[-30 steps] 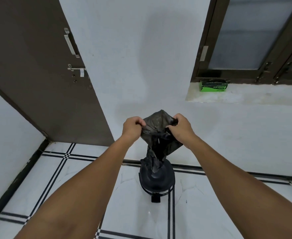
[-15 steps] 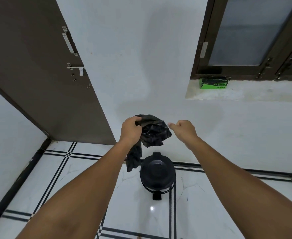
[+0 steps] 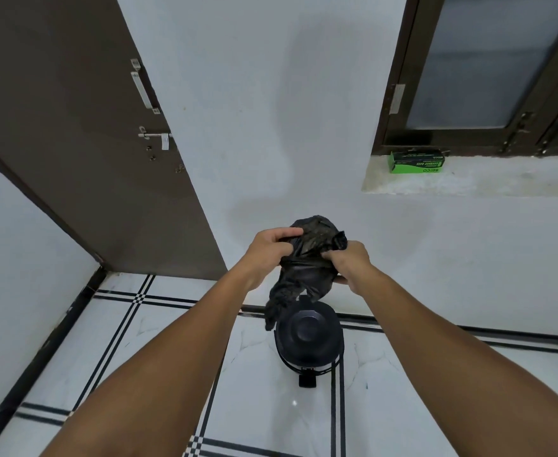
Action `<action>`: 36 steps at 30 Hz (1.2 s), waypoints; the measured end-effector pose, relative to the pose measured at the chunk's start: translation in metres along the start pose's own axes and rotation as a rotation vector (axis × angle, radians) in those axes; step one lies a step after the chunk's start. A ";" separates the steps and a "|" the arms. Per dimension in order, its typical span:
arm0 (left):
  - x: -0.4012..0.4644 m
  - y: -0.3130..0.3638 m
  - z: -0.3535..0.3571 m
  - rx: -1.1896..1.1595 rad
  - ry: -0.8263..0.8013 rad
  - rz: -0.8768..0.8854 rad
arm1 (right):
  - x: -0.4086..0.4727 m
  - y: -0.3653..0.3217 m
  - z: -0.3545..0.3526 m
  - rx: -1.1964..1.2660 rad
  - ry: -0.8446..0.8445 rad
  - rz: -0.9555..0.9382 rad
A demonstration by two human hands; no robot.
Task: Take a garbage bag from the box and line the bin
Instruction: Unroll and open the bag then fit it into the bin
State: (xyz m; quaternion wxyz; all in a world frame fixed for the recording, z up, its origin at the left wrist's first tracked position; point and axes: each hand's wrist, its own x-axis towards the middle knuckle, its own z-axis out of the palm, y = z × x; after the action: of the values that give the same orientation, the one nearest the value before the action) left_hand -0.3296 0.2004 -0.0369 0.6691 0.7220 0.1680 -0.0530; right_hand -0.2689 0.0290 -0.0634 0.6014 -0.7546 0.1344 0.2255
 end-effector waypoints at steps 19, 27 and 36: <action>0.022 0.006 0.016 1.065 0.149 0.169 | -0.011 -0.008 -0.010 -0.532 -0.064 -0.590; 0.012 -0.016 -0.007 0.945 0.374 0.068 | 0.000 0.007 -0.051 -0.369 0.275 -0.412; -0.006 -0.032 -0.013 1.381 0.127 0.530 | 0.006 0.012 -0.044 -0.208 0.318 -0.226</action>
State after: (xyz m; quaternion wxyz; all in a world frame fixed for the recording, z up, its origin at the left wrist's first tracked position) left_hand -0.3472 0.2139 -0.0639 0.0424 0.9964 -0.0452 0.0584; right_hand -0.2615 -0.0164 -0.0691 0.5129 -0.8489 0.1182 0.0477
